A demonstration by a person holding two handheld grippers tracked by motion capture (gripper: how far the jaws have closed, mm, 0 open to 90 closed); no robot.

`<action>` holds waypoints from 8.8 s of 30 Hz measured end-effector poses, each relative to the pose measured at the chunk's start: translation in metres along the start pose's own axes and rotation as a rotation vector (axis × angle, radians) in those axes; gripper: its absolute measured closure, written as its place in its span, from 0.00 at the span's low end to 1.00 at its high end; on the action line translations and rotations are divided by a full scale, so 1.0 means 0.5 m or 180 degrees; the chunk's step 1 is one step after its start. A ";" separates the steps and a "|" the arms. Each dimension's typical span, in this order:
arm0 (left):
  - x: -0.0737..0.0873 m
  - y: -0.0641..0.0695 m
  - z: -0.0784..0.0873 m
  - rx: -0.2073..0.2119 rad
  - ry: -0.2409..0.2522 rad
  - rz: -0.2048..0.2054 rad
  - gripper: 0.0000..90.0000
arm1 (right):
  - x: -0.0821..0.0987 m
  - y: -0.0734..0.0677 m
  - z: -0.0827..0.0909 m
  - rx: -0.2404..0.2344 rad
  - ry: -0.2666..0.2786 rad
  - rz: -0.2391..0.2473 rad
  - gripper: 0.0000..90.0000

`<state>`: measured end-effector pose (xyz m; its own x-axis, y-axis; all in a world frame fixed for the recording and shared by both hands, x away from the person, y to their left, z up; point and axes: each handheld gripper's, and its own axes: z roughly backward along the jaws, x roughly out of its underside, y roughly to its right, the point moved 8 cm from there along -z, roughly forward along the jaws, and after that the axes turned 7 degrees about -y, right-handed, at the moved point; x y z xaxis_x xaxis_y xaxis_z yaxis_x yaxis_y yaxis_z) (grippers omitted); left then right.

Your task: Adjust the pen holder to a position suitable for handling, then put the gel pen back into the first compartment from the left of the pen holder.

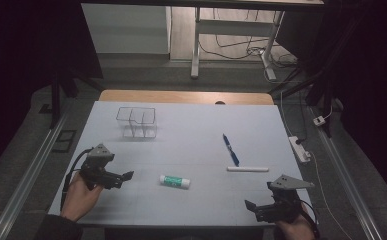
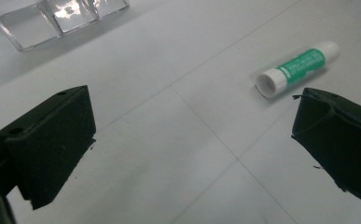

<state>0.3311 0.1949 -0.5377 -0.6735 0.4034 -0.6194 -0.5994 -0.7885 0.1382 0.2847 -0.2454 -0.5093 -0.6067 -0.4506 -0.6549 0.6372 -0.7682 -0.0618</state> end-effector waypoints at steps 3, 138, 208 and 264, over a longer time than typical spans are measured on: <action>-0.013 -0.012 -0.011 -0.0022 -0.0009 -0.0006 0.00 | 0.000 -0.001 0.000 -0.0001 -0.0004 -0.0004 0.00; -0.295 -0.067 -0.204 -0.0085 -0.0288 -0.0232 0.63 | 0.004 -0.003 -0.003 0.0003 -0.0067 0.0071 0.00; 0.150 0.076 0.126 0.0175 -0.0014 0.0255 0.00 | -0.035 -0.006 -0.011 -0.0054 -0.0030 0.0058 0.00; 0.150 0.075 0.124 0.0136 -0.0048 0.0250 0.00 | -0.212 0.144 -0.261 0.0361 -0.0470 0.0182 0.00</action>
<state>0.2313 0.2247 -0.5311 -0.7254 0.3484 -0.5937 -0.5623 -0.7974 0.2190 0.4567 -0.1936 -0.5429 -0.6395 -0.5504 -0.5367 0.6202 -0.7819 0.0630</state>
